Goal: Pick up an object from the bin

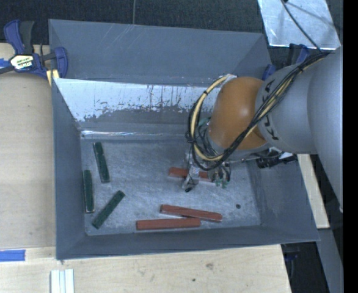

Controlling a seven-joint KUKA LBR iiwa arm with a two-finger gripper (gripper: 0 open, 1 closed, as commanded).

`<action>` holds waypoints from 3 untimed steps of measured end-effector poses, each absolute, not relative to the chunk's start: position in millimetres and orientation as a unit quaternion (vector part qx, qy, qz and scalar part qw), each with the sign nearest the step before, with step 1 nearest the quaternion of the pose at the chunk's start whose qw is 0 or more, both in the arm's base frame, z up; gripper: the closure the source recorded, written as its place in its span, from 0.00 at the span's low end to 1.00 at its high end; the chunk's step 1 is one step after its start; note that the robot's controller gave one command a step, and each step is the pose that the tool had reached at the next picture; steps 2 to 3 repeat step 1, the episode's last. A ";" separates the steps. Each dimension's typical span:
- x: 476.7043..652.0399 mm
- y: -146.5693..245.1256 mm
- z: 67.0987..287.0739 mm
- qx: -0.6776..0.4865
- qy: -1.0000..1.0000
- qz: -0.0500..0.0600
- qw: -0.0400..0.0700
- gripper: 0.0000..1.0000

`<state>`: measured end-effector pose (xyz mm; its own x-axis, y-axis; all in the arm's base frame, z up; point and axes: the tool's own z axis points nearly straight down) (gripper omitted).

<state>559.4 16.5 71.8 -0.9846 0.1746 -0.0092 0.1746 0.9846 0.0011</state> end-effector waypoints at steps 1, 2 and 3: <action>561.7 15.8 145.8 0.087 0.996 0.001 0.005 1.00; 561.7 15.8 145.8 0.087 0.996 0.001 0.005 1.00; 561.7 15.8 145.8 0.087 0.996 0.001 0.005 1.00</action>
Offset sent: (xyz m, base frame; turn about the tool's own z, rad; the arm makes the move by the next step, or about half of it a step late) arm -0.0001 0.0000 0.0691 0.0000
